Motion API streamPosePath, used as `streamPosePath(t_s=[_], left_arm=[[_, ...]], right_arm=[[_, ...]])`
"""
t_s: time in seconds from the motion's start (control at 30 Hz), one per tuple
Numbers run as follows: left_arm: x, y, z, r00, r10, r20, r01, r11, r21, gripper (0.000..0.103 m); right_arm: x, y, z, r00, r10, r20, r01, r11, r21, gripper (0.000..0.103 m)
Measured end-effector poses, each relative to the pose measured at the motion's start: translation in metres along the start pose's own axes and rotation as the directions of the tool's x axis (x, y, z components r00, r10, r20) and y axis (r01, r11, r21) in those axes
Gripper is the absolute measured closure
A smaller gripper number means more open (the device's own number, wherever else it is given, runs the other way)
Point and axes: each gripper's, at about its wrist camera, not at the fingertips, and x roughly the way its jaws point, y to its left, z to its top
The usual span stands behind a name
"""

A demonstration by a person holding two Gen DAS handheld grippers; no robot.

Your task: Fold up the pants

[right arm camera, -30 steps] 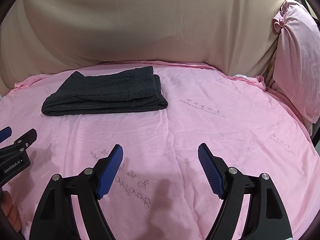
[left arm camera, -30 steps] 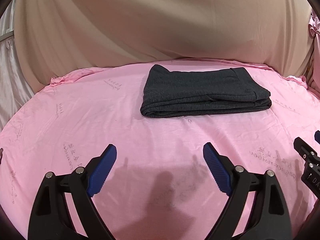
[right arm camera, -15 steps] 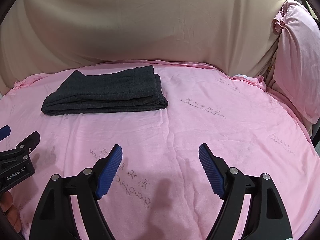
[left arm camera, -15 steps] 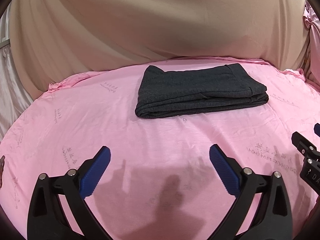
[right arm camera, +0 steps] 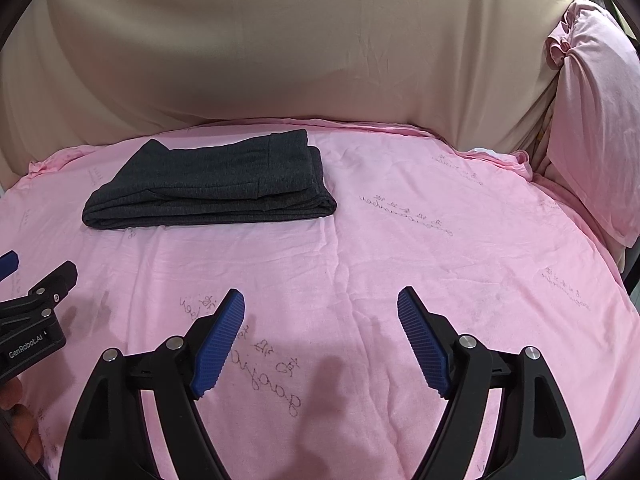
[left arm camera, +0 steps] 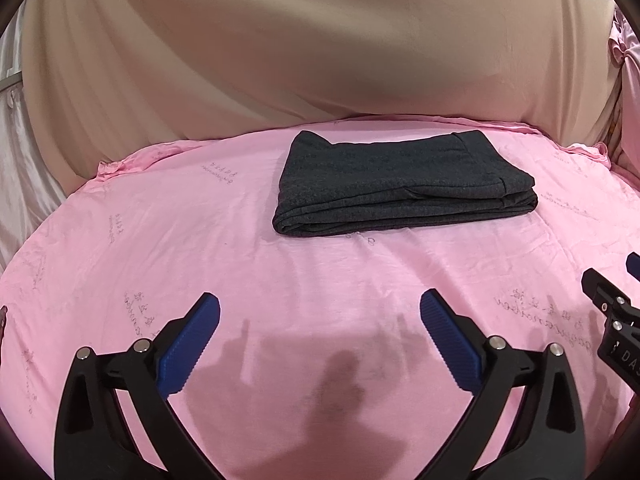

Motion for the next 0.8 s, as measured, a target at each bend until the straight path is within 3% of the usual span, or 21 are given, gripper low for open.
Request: streamPosePath(t_s=[0.8], left_arm=[[-0.0004, -0.0032, -0.0002, 1.0, 0.002, 0.004, -0.002, 1.0, 0.014, 0.005]], right_arm=[[0.0004, -0.0008, -0.0006, 1.0, 0.003, 0.001, -0.003, 1.0, -0.004, 0.025]])
